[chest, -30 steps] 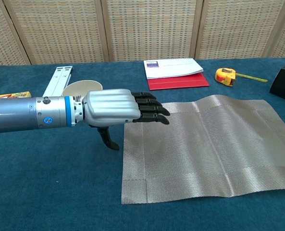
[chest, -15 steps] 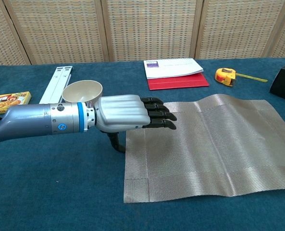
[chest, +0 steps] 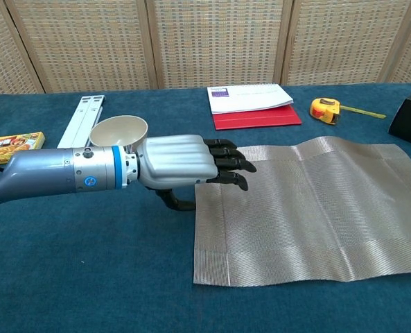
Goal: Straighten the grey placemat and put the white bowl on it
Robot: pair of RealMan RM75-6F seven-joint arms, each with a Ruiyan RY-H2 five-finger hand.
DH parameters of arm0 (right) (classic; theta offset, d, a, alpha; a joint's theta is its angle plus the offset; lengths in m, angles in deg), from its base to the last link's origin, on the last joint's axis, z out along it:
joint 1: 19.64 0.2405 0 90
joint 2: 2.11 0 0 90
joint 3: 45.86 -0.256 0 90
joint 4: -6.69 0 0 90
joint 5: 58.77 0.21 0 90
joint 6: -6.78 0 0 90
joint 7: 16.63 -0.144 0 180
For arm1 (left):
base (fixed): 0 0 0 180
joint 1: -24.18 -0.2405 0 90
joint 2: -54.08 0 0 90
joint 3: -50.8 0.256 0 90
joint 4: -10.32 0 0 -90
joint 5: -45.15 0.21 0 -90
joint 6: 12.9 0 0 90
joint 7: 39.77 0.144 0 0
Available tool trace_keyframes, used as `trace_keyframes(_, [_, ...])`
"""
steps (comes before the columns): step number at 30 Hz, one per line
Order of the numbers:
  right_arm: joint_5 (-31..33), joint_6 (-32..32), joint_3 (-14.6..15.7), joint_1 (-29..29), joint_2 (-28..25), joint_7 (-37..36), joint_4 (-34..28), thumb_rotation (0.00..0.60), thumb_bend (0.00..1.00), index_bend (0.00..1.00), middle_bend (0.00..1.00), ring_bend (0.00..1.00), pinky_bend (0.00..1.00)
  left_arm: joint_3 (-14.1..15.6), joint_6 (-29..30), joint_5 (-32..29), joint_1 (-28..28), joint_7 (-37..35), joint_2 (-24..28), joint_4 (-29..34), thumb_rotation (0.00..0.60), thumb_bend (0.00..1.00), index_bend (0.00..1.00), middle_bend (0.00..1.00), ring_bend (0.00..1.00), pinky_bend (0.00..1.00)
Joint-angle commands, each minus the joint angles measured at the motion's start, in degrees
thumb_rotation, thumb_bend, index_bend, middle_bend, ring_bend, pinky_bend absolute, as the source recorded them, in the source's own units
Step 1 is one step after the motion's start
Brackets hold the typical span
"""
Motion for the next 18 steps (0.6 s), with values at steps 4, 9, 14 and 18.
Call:
trace_keyframes(4, [-0.3,-0.1,0.0,-0.1,0.0,0.3,-0.2,0.600,0.00,0.00,0.00,0.00,0.00,-0.3,-0.4,-1.2,0.2,0.2,-0.1,0.2,0.600,0.39,0.16,0.00,0.00,0.00])
trace_keyframes(9, [-0.6,-0.2,-0.1,-0.2,-0.2,0.3,-0.4,0.600,0.00,0.00,0.00,0.00,0.00,-0.3,-1.0,-1.9,0.4,0.6,-0.5,0.5,0.600,0.43,0.19,0.00,0.00,0.00])
trace_keyframes(14, [-0.8,-0.3,-0.1,-0.2,-0.3,0.2,-0.6,0.600,0.00,0.00,0.00,0.00,0.00,-0.2,-1.7,-2.4,0.5,0.9,-0.9,1.0,0.600,0.46,0.21,0.00,0.00,0.00])
trace_keyframes(18, [-1.0,-0.4,-0.1,-0.3,-0.4,0.1,-0.7,0.600,0.00,0.00,0.00,0.00,0.00,-0.1,-2.1,-2.8,0.4,1.2,-1.2,1.1,0.600,0.46,0.25,0.00,0.00,0.00])
